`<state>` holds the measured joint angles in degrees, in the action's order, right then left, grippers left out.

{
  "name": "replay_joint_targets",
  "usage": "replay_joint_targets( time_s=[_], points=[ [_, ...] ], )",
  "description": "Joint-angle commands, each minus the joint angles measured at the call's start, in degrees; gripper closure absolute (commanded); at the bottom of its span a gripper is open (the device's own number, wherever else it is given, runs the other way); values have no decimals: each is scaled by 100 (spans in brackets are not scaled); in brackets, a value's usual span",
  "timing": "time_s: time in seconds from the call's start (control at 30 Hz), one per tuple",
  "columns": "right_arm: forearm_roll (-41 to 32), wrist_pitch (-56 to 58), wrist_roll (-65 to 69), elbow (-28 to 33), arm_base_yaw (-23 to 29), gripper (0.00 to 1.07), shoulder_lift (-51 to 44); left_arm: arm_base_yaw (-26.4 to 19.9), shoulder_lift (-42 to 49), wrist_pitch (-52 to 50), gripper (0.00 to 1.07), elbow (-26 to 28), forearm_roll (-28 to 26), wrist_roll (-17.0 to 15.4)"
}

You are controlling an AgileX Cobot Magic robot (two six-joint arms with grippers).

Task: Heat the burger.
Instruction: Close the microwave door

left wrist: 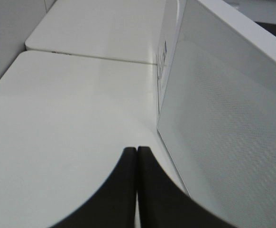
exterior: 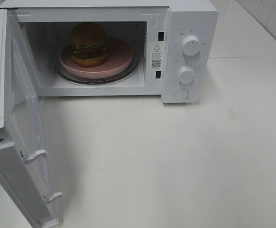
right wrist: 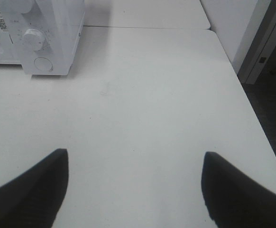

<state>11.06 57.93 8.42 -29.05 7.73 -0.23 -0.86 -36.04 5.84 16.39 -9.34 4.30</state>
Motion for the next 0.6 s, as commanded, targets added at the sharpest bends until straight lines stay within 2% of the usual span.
replay_joint_targets(
  time_s=[0.03, 0.1, 0.2, 0.23, 0.27, 0.33, 0.37, 0.4, 0.43, 0.5, 0.53, 0.57, 0.6],
  points=[
    [6, -63, 57, 23, -40, 32, -155, 29, -103, -940, 107, -264, -63, 0],
    [6, -63, 57, 23, -40, 32, -155, 29, -321, -1713, 107, -493, -57, -109],
    [6, -63, 57, 23, -40, 32, -155, 29, -498, -2206, 107, -613, 63, -132],
    [6, -63, 57, 23, -40, 32, -155, 29, -619, -2469, 107, -688, 195, -138],
    [6, -63, 57, 23, -40, 32, -155, 29, -814, -2830, 107, -751, 561, -178],
    [6, -63, 57, 23, -40, 32, -155, 29, -900, -2871, 107, -751, 716, -241],
    [6, -63, 57, 23, -40, 32, -155, 29, -1129, -3037, 107, -751, 1060, -430],
    [6, -63, 57, 23, -40, 32, -155, 29, -1129, -3037, 107, -751, 1060, -430],
    [6, -63, 57, 23, -40, 32, -155, 29, -1369, -3180, 107, -751, 1329, -733],
    [6, -63, 57, 23, -40, 32, -155, 29, -1473, -3260, 107, -751, 1478, -859],
    [6, -63, 57, 23, -40, 32, -155, 29, -1707, -3403, 107, -751, 1856, -1163],
    [6, -63, 57, 23, -40, 32, -155, 29, -1707, -3403, 107, -751, 1856, -1163],
    [6, -63, 57, 23, -40, 32, -155, 29, -1845, -3489, 107, -751, 2028, -1295]
  ],
)
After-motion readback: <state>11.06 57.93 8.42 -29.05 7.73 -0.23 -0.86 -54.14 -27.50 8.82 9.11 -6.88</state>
